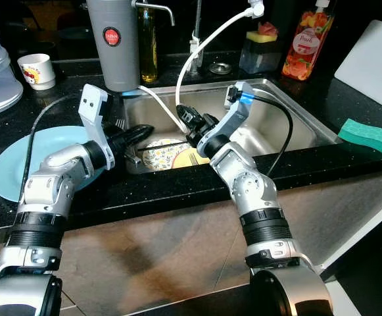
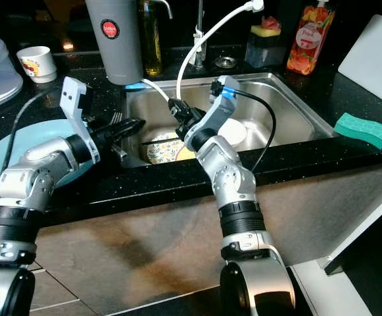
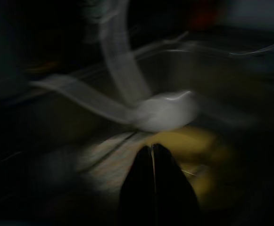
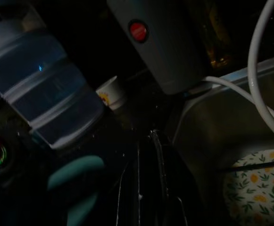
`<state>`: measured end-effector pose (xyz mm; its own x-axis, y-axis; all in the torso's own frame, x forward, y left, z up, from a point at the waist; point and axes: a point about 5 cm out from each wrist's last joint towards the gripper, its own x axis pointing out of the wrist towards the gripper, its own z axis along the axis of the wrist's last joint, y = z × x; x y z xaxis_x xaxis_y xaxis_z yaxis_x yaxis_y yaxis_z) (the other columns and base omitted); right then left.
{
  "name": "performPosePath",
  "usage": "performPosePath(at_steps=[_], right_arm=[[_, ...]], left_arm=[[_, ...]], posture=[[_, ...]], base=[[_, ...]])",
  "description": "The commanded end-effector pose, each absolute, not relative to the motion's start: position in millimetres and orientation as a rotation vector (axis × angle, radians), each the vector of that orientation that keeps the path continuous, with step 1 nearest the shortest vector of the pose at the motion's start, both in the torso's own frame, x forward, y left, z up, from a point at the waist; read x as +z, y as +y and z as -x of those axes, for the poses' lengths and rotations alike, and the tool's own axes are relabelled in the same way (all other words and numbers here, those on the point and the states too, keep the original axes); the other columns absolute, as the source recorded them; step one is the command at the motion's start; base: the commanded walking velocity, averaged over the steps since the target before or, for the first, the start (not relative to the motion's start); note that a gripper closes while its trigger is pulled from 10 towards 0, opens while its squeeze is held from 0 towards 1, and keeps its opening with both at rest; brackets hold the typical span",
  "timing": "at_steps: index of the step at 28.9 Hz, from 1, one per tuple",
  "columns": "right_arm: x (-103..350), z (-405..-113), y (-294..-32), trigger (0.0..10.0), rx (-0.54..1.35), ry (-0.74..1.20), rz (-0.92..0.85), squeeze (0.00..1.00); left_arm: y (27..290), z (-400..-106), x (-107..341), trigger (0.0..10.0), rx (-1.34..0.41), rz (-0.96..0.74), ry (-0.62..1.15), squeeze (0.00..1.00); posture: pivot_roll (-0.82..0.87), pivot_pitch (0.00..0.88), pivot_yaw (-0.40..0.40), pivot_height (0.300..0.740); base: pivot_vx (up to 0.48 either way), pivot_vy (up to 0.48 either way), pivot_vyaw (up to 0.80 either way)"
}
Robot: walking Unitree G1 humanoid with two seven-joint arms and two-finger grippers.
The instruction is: Kitchen organization
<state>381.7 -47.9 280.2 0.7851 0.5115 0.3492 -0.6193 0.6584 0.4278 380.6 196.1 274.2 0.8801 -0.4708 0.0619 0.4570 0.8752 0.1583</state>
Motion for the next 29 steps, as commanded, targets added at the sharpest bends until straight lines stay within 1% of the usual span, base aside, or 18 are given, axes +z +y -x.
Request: performPosePath(at_steps=[1,2,3,4,6,7,8,9,11,15,19,22,23,24,26,28,29], right_arm=[[279.8,-381.3,-45.8,10.0,0.649,-0.21,-0.539,0.0],[279.3,-380.9,-45.1,10.0,0.653,-0.209,-0.533,0.0],[279.0,-380.5,-44.4,10.0,0.657,-0.208,-0.529,0.0],[278.7,-380.1,-43.6,10.0,0.662,-0.208,-0.523,0.0],[278.5,-379.4,-42.4,10.0,0.671,-0.207,-0.517,0.0],[278.5,-379.1,-41.9,10.0,0.673,-0.208,-0.514,0.0],[278.6,-378.6,-41.0,10.0,0.68,-0.209,-0.509,0.0],[278.7,-378.2,-40.5,10.0,0.685,-0.209,-0.506,0.0],[278.6,-377.7,-39.1,10.0,0.696,-0.207,-0.5,0.0],[277.4,-377.9,-36.3,10.0,0.706,-0.201,-0.492,0.0],[277.9,-377.9,-34.9,10.0,0.712,-0.201,-0.486,0.0],[278.3,-377.8,-35.1,10.0,0.713,-0.203,-0.483,0.0],[278.6,-377.8,-35.7,10.0,0.712,-0.205,-0.48,0.0],[278.7,-377.8,-37.3,10.0,0.708,-0.207,-0.477,0.0],[278.4,-377.7,-38.2,10.0,0.707,-0.208,-0.475,0.0],[277.8,-377.7,-39.2,10.0,0.705,-0.209,-0.474,0.0],[277.6,-377.6,-39.5,10.0,0.705,-0.209,-0.474,0.0]], left_arm=[[218.8,-383.5,274.7,10.0,-0.313,-0.238,-0.073,1.0],[230.3,-383.3,277.1,10.0,-0.233,-0.257,-0.063,1.0],[242.3,-382.4,282.2,10.0,-0.143,-0.24,-0.072,1.0],[259.2,-379.7,288.5,10.0,-0.021,-0.259,-0.072,1.0],[281.5,-373.0,293.6,10.0,0.122,-0.294,-0.045,1.0],[288.4,-370.1,293.4,10.0,0.157,-0.315,-0.022,1.0],[297.3,-365.2,290.6,10.0,0.2,-0.323,0.014,0.03],[303.2,-361.8,288.8,10.0,0.23,-0.328,0.036,0.0],[316.2,-354.5,280.9,10.0,0.307,-0.308,0.072,0.0],[332.3,-350.4,258.0,10.0,0.398,-0.261,0.149,0.0],[333.1,-352.5,233.9,10.0,0.391,-0.201,0.236,0.0],[330.9,-353.3,233.0,10.0,0.41,-0.168,0.212,0.0],[333.4,-352.3,238.4,10.0,0.466,-0.166,0.17,0.0],[343.0,-348.0,250.3,10.0,0.581,-0.151,0.084,0.0],[348.9,-344.7,255.6,10.0,0.636,-0.149,0.052,0.0],[354.4,-343.0,256.8,10.0,0.666,-0.118,0.046,0.0],[356.7,-342.3,256.6,10.0,0.675,-0.13,0.051,0.0]], posture=[[0.03,0.117,-0.003,0.74],[0.03,0.117,-0.003,0.74],[0.03,0.12,-0.003,0.74],[0.03,0.12,-0.003,0.74],[0.03,0.12,0.002,0.74],[0.03,0.12,0.002,0.74],[0.03,0.12,0.002,0.74],[0.03,0.12,0.002,0.74],[0.03,0.12,0.002,0.74],[0.03,0.122,-0.007,0.74],[0.04,0.123,-0.014,0.74],[0.03,0.123,-0.012,0.74],[0.03,0.121,-0.009,0.74],[0.03,0.119,-0.006,0.74],[0.03,0.117,-0.005,0.74],[0.03,0.116,-0.003,0.74],[0.03,0.115,-0.001,0.74]], base=[[0.0,0.0,0.0],[0.0,0.0,0.0],[0.0,0.0,0.0],[0.0,0.0,0.0],[0.0,0.0,0.0],[0.0,0.0,0.0],[0.0,0.0,0.0],[0.0,0.0,0.0],[0.0,0.0,0.0],[0.0,0.0,0.0],[0.0,0.0,0.0],[0.0,0.0,0.0],[0.0,0.0,0.0],[0.0,0.0,0.0],[0.0,0.0,0.0],[0.0,0.0,0.0],[0.0,0.0,0.0]])
